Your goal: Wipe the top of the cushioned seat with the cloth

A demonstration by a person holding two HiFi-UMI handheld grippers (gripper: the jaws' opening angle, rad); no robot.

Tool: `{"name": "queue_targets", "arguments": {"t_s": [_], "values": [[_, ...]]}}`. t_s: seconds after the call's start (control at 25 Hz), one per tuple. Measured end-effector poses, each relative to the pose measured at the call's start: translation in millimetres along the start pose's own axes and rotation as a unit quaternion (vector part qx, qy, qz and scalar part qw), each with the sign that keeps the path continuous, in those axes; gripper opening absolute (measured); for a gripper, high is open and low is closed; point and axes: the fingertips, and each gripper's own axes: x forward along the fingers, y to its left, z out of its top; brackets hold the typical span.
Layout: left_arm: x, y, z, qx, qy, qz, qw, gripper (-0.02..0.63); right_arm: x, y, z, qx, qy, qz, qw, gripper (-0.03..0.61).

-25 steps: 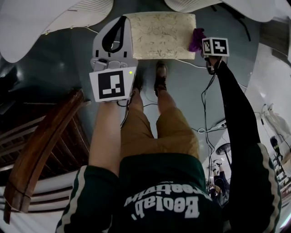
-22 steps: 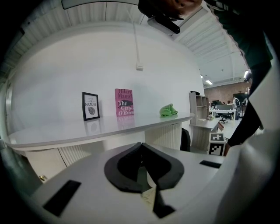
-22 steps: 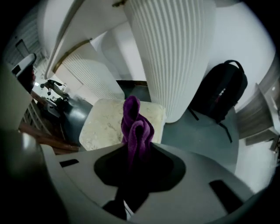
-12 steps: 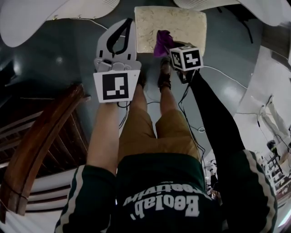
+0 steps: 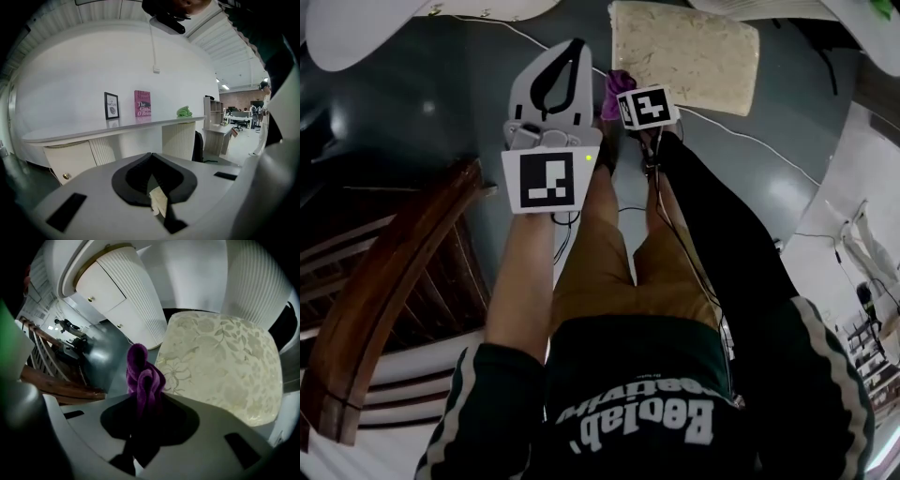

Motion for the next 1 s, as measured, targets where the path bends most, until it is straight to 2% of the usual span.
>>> {"name": "queue_targets", "arguments": {"t_s": [0.28,0.44,1.0], "values": [[5,-3,-2,-0.001,0.005,-0.007,1.0000,0.017,-3,-7,-1,-0.005,0.012,0.001,1.000,0.104],[17,-16,6,0.005,0.000,-0.019,0.9998,0.017,-16,-32,-6,-0.023,0.008,-0.013,1.000,0.104],[73,-107,28,0.020,-0.006,-0.074,0.9971,0.017,-82,-203,-58,0.021,0.006,-0.074,0.997,0.104]]}}
